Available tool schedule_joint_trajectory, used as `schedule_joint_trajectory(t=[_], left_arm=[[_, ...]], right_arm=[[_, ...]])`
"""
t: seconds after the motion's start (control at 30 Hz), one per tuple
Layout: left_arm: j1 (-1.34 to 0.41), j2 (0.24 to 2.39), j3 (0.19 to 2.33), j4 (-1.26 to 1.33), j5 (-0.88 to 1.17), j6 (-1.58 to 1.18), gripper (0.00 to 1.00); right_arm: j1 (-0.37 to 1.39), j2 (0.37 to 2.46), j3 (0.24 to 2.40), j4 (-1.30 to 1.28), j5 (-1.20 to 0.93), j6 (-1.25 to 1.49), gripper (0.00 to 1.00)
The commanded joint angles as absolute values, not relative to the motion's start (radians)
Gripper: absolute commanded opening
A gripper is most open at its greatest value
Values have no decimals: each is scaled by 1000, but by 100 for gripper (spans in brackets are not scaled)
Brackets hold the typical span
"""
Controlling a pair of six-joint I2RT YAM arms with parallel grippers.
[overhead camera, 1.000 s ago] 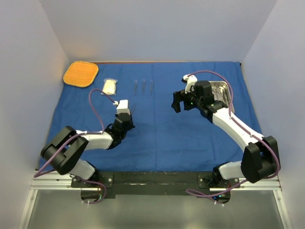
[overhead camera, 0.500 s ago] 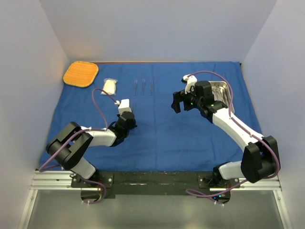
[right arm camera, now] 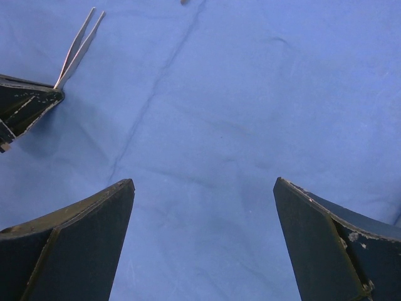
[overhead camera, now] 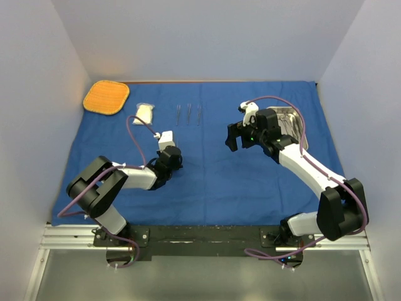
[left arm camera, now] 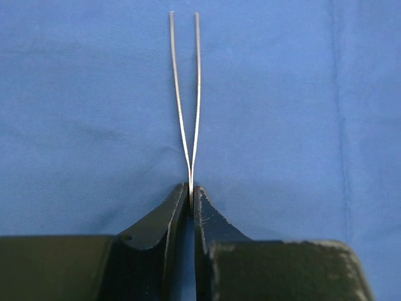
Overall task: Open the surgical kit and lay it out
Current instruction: Place the medical item in the surgical kit.
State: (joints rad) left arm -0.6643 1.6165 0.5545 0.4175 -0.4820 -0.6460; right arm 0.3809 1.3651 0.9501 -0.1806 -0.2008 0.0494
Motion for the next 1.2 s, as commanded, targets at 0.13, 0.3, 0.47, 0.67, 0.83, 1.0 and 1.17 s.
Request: schedule_joint_trajectory(t=[0.13,0.3,0.47,0.67,0.83,1.0,1.17], left_arm=[[-680,1641,588,393,-482,-661,13],[-681,1629,592,362,-479,-631,1],[-681,1600,578,337,-492,-614,0],[-681,1614,603,310,-486,-615,3],[-681,1603,609,295,-486,-618,15],[-683,1557,623,264,-483,-606,39],[-684,1459,667,221,-494,-560,61]], right_arm=[[377,1321,939,-133,-204,35,99],[377,1316,939,-133,-201,32,99],[377,1318,939,-133,-201,29,99],[377,1319,939,-132,-199,28,99],[377,1316,939,-133,-195,23,99],[373,1316,942,-130,-198,29,99],[350,1339,980,-156,-144,63,99]])
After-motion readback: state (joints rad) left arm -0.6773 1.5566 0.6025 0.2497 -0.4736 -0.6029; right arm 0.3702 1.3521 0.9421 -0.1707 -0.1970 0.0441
